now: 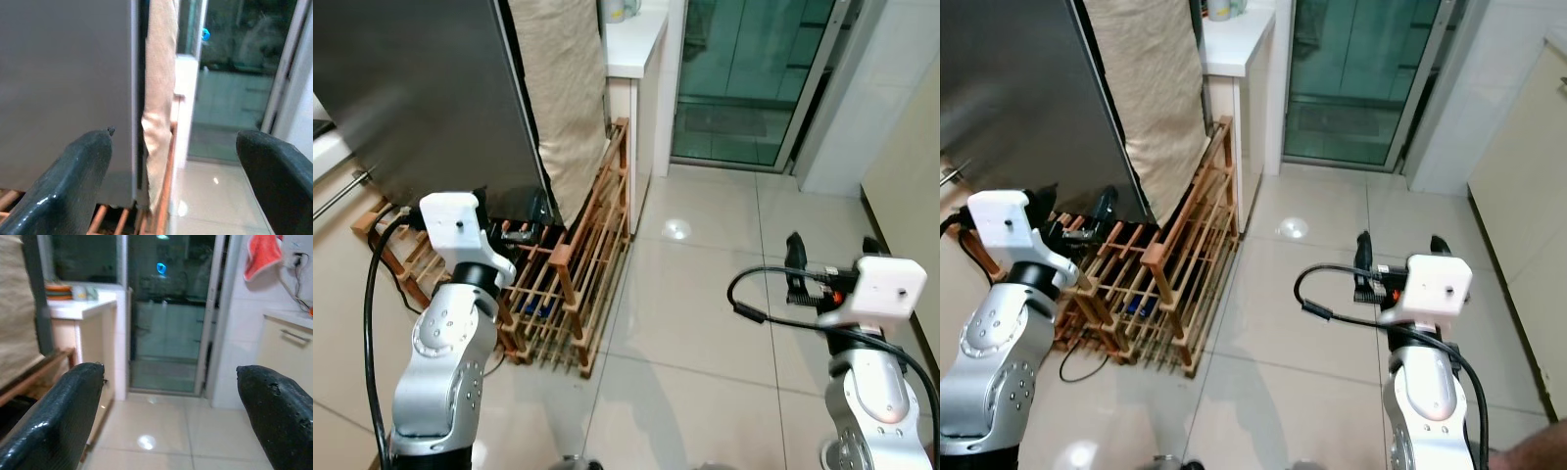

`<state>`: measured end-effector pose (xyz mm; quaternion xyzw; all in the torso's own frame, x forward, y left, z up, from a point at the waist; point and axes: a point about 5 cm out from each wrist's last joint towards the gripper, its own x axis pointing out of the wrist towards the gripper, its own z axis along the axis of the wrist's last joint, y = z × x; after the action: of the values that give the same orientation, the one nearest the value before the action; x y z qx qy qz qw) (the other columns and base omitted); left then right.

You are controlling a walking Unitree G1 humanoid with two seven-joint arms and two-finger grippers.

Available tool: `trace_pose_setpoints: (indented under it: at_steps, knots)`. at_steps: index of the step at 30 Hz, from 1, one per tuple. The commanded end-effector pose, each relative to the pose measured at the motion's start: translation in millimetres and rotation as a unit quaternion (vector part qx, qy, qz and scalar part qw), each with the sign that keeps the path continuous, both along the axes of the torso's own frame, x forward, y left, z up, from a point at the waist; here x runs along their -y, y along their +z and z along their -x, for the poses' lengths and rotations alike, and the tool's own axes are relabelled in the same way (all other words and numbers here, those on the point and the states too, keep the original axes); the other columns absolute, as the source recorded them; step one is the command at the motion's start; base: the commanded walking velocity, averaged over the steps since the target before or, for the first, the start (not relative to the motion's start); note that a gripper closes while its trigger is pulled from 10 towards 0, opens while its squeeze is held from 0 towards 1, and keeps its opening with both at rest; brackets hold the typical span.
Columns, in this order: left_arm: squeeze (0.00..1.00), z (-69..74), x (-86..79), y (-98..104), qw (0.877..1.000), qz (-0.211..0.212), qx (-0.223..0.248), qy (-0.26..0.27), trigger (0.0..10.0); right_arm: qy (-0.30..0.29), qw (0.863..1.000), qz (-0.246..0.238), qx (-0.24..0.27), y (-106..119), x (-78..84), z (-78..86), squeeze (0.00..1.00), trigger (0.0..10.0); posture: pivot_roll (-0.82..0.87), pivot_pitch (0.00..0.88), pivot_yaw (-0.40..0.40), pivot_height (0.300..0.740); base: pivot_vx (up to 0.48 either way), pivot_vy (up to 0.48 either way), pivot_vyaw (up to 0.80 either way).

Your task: Restocking fridge

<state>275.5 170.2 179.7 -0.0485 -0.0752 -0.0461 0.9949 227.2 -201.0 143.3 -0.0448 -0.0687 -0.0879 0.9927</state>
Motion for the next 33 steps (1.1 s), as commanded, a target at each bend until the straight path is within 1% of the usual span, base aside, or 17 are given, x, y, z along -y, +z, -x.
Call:
trace_pose_setpoints:
  at_steps: [1, 3, 6, 12, 17, 19, 21, 23, 24, 25, 26, 27, 29, 33]
  knots:
    - [0.00, -2.2, -2.9, -3, 1.000, -0.015, -0.014, 0.002, 10.0, 0.015, 1.000, 0.002, -0.011, -2, -5.4, -6.6, 0.00, 10.0, -0.07, 0.000, 0.059, 0.740, 0.330, -0.345, 0.00]
    - [0.00, -4.0, -0.6, -3, 1.000, -0.017, -0.017, -0.005, 10.0, 0.017, 1.000, 0.001, -0.014, -4, -5.7, -7.3, 0.00, 10.0, -0.07, 0.000, 0.060, 0.740, 0.334, -0.341, 0.00]
    - [0.00, -6.1, 2.8, -4, 1.000, -0.009, -0.023, -0.013, 10.0, 0.019, 1.000, 0.002, -0.018, -6, -5.2, -10.8, 0.00, 10.0, -0.08, 0.000, 0.066, 0.740, 0.343, -0.332, 0.00]
    - [0.00, -9.6, 9.3, -5, 0.999, -0.008, -0.028, -0.031, 10.0, 0.018, 1.000, 0.006, -0.012, -1, -1.9, -19.8, 0.00, 10.0, -0.09, 0.000, 0.069, 0.740, 0.372, -0.298, 0.00]
    - [0.00, -10.7, 11.3, -4, 0.999, -0.008, -0.028, -0.036, 10.0, 0.023, 1.000, 0.010, -0.011, -1, -2.8, -21.0, 0.00, 10.0, -0.10, 0.000, 0.070, 0.740, 0.373, -0.296, 0.00]
    - [0.00, -11.1, 11.1, -4, 0.999, -0.003, -0.029, -0.035, 10.0, 0.023, 1.000, 0.010, -0.012, -2, -2.6, -20.7, 0.00, 10.0, -0.10, 0.000, 0.071, 0.740, 0.375, -0.296, 0.00]
    - [0.00, -13.7, 6.6, -5, 0.999, 0.012, -0.034, -0.013, 10.0, 0.024, 1.000, 0.010, -0.015, -3, -2.7, -20.2, 0.00, 10.0, -0.10, 0.000, 0.075, 0.740, 0.375, -0.296, 0.00]
    - [0.00, -15.3, 2.1, -5, 0.999, 0.020, -0.038, 0.006, 10.0, 0.025, 1.000, 0.010, -0.017, -4, -3.1, -19.8, 0.00, 10.0, -0.11, 0.000, 0.078, 0.740, 0.390, -0.274, 0.00]
    - [0.00, -16.7, -1.7, -5, 0.999, 0.026, -0.042, 0.019, 10.0, 0.025, 0.999, 0.010, -0.017, -4, -3.2, -19.5, 0.00, 10.0, -0.11, 0.000, 0.078, 0.740, 0.439, 0.000, 0.00]
    - [0.00, -16.7, -1.7, -5, 0.999, 0.026, -0.042, 0.019, 10.0, 0.025, 0.999, 0.010, -0.017, -4, -3.2, -19.5, 0.00, 10.0, -0.11, 0.000, 0.078, 0.740, 0.439, 0.000, 0.00]
    - [0.00, -19.6, -7.2, -6, 0.998, 0.037, -0.045, 0.034, 10.0, 0.026, 0.999, 0.009, -0.019, -5, -3.5, -19.0, 0.00, 10.0, -0.11, 0.000, 0.083, 0.740, 0.458, 0.000, 0.00]
    - [0.00, -20.6, -7.8, -6, 0.998, 0.037, -0.047, 0.036, 10.0, 0.027, 0.999, 0.009, -0.020, -5, -4.1, -18.9, 0.00, 10.0, -0.11, 0.000, 0.083, 0.740, 0.341, 0.337, 0.00]
    - [0.00, -21.5, -6.7, -7, 0.998, 0.035, -0.049, 0.033, 10.0, 0.028, 0.999, 0.009, -0.023, -6, -5.5, -19.5, 0.00, 10.0, -0.11, 0.000, 0.084, 0.740, 0.317, 0.360, 0.00]
    - [0.00, -24.2, -4.3, -5, 0.998, 0.022, -0.047, 0.021, 10.0, 0.032, 0.999, 0.007, -0.024, -7, -7.5, -20.3, 0.00, 10.0, -0.11, 0.000, 0.084, 0.740, 0.000, 0.471, 0.00]
